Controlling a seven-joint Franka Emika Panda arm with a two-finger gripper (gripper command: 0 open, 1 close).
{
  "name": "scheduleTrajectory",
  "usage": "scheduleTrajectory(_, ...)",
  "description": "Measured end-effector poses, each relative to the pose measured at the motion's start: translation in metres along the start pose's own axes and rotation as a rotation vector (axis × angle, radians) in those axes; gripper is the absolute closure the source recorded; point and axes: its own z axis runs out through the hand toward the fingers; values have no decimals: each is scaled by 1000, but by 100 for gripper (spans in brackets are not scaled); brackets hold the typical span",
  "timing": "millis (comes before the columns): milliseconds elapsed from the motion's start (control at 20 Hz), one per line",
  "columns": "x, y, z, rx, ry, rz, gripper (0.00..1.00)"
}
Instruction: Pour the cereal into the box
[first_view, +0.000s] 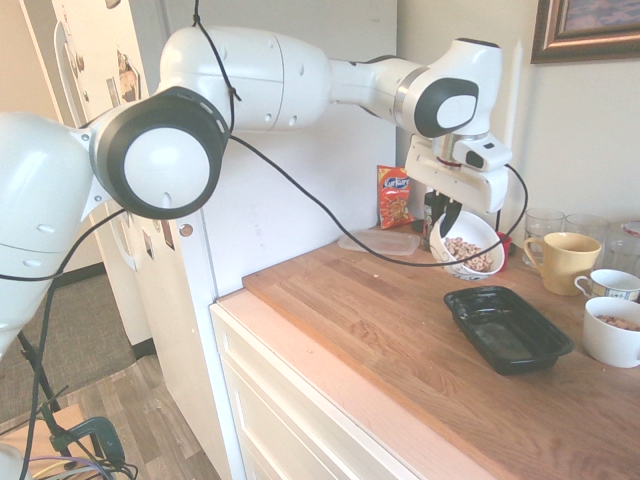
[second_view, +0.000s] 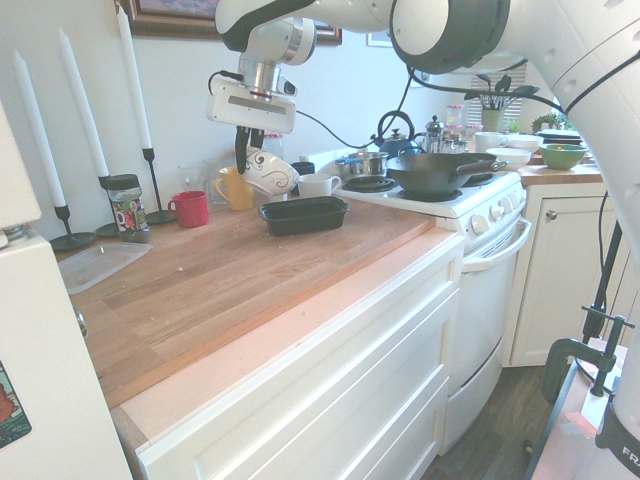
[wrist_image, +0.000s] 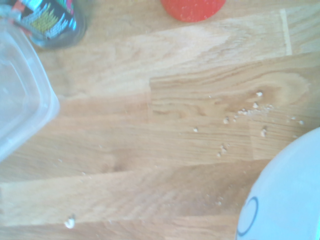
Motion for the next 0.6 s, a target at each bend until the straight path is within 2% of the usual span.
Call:
scheduleTrajectory(250,30,20,1,143,-151,35,100)
scheduleTrajectory(600,77,76,1,342,-318,79,100)
